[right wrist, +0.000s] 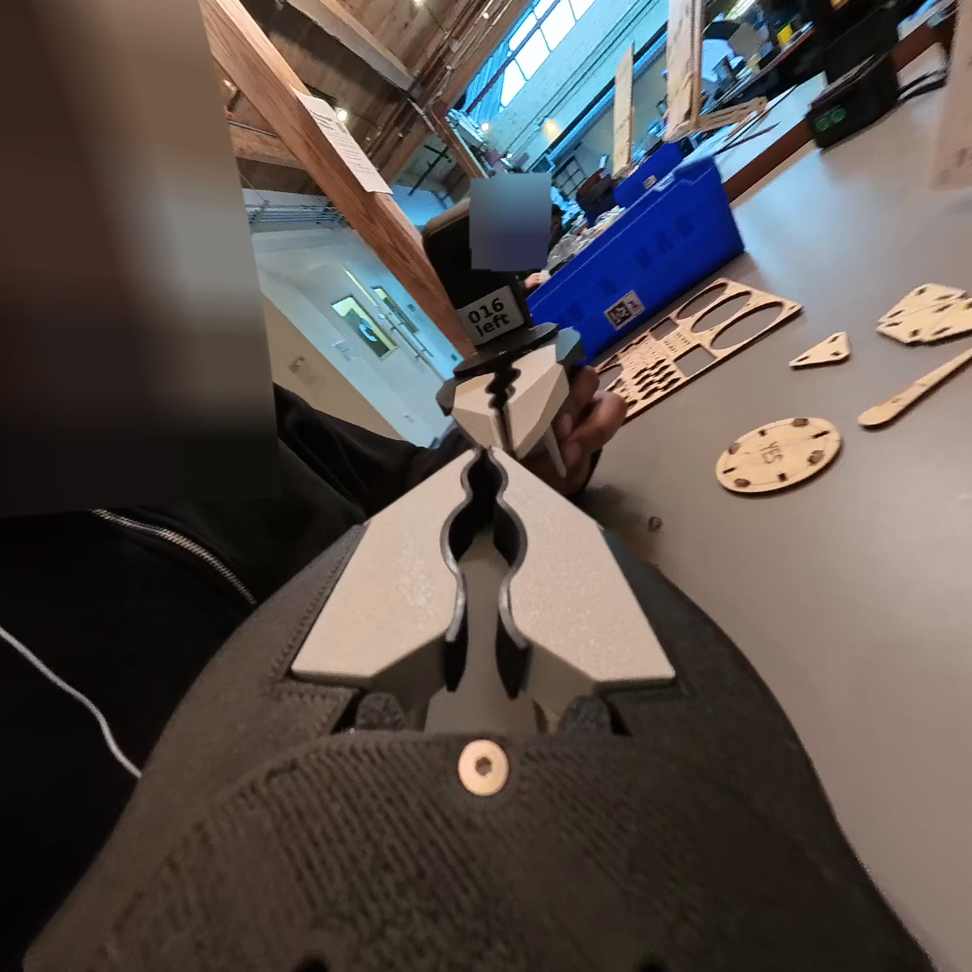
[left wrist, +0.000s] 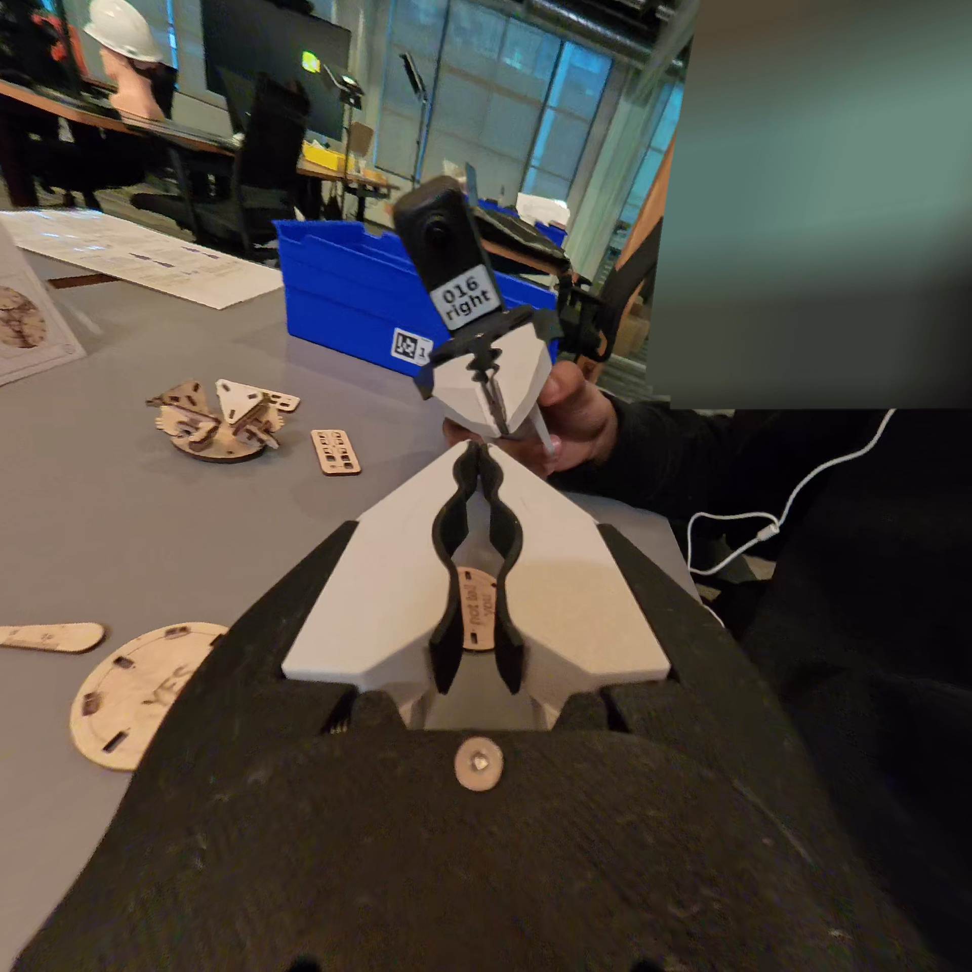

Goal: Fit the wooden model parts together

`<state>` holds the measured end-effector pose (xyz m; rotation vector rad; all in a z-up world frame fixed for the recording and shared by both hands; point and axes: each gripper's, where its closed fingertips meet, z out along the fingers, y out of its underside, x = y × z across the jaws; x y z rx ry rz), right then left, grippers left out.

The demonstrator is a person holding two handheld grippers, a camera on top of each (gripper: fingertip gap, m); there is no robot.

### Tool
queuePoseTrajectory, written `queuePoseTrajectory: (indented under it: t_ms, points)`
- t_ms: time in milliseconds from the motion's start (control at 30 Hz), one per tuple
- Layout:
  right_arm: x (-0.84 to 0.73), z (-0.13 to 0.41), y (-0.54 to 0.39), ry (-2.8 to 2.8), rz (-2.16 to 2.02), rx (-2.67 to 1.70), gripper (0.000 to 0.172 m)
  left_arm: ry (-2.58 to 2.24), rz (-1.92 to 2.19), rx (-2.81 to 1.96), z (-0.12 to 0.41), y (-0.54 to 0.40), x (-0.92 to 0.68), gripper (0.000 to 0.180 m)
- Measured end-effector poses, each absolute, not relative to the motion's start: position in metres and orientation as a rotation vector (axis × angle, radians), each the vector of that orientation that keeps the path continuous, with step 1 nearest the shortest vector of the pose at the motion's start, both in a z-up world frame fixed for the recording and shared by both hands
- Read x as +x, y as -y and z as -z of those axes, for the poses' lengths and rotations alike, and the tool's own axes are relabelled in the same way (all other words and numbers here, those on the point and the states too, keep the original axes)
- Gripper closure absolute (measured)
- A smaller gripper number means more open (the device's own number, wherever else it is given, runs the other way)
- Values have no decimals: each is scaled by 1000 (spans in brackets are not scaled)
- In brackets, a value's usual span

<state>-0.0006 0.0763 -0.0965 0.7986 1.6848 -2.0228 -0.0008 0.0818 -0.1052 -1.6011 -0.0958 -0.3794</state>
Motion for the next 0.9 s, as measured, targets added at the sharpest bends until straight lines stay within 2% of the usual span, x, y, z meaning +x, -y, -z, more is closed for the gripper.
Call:
queuePoseTrajectory:
  t_ms: [300,400,467,567,700,900]
  points:
    - [-22,99,-117,-2158,2112,983,172,196,360,-1551,100,-76,-21,180]
    - [-27,91,-138,-2457,2173,1032,148,180,340,-1585,105,-78,-19,180]
    - [-24,88,-148,-2645,2186,1009,145,154,317,-1619,109,-80,-15,180]
    - [-20,111,-157,-2896,1999,1024,147,76,360,-1702,118,-82,2,180]
    - [-14,155,-164,-3142,1653,1088,145,-2,415,-1838,135,-78,30,168]
    - [13,195,-158,-3030,1453,1080,149,211,295,-1981,161,-76,22,166]
